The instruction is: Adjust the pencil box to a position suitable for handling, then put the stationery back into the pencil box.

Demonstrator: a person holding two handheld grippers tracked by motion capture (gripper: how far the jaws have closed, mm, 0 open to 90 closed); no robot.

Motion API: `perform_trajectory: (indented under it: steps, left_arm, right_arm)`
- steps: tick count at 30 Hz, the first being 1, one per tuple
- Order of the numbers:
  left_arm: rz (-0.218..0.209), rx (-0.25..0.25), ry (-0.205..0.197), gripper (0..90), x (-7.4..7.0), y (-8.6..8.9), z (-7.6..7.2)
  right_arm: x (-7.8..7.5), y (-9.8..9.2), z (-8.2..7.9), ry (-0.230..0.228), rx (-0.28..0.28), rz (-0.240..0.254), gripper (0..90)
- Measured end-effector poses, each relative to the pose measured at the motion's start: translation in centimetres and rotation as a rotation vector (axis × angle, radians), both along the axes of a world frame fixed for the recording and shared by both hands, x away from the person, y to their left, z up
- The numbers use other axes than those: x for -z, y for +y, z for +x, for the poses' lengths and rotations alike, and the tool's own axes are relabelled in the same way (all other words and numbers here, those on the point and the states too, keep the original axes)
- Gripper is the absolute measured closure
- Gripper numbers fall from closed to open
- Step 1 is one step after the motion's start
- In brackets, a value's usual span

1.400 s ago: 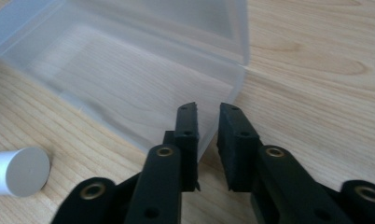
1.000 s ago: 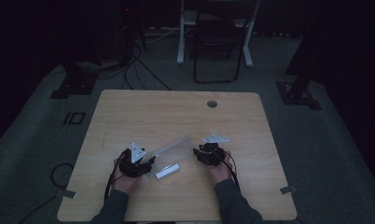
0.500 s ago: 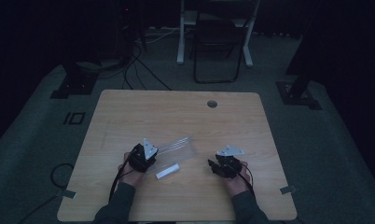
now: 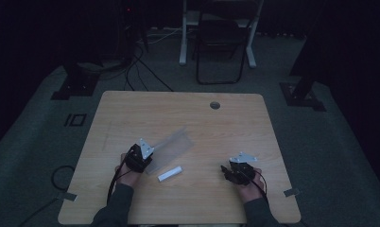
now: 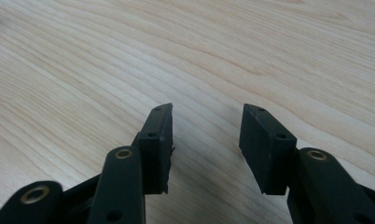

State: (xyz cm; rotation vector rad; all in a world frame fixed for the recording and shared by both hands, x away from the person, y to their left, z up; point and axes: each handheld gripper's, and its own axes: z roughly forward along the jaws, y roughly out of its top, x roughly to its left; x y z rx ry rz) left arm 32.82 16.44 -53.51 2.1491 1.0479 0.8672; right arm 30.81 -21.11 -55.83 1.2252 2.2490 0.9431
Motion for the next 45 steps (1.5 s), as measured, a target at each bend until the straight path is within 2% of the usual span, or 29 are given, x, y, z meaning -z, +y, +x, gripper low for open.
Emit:
perform_trajectory:
  steps: [4, 5, 7, 12, 15, 20, 22, 23, 29, 45]
  left_arm:
    - [-0.008, -0.003, 0.004, 78.3, 0.0, 0.1, 0.0]
    - [-0.019, 0.001, 0.014, 72.9, 0.0, 0.3, -0.4]
    - [-0.037, 0.0, 0.018, 67.8, 0.0, 0.5, -0.8]
    - [-0.09, 0.017, 0.039, 59.1, -0.2, 1.1, -1.9]
    - [-0.095, 0.036, 0.042, 55.7, -0.5, 1.0, -2.5]
    - [-0.13, 0.07, 0.041, 53.6, -1.0, 0.9, -3.7]
    - [-0.13, 0.07, 0.041, 53.2, -1.0, 0.9, -3.7]
    - [-0.14, 0.096, 0.034, 52.5, -1.1, 0.7, -4.4]
    - [-0.16, 0.13, 0.021, 51.8, -1.5, 0.4, -5.0]
    - [-0.156, 0.232, 0.017, 49.8, -1.6, -1.5, -6.0]
  right_arm:
    - [0.2, -0.1, 0.0, 0.001, -0.003, -0.001, 52.9]
    - [0.2, -0.2, 0.0, 0.001, -0.005, 0.002, 51.9]
    - [0.2, -0.3, 0.1, 0.001, -0.006, 0.009, 51.1]
    - [0.4, -0.6, 0.1, 0.002, -0.004, 0.028, 48.5]
    - [0.5, -0.8, 0.1, -0.003, -0.007, 0.042, 46.7]
    - [0.7, -1.0, 0.1, -0.016, -0.017, 0.052, 43.0]
    - [0.8, -1.0, 0.0, -0.019, -0.021, 0.054, 43.0]
    - [0.9, -1.1, 0.0, -0.023, -0.024, 0.059, 41.8]
    - [0.9, -1.1, 0.0, -0.022, -0.027, 0.059, 40.6]
    - [0.9, -1.0, 0.0, -0.02, -0.034, 0.057, 38.3]
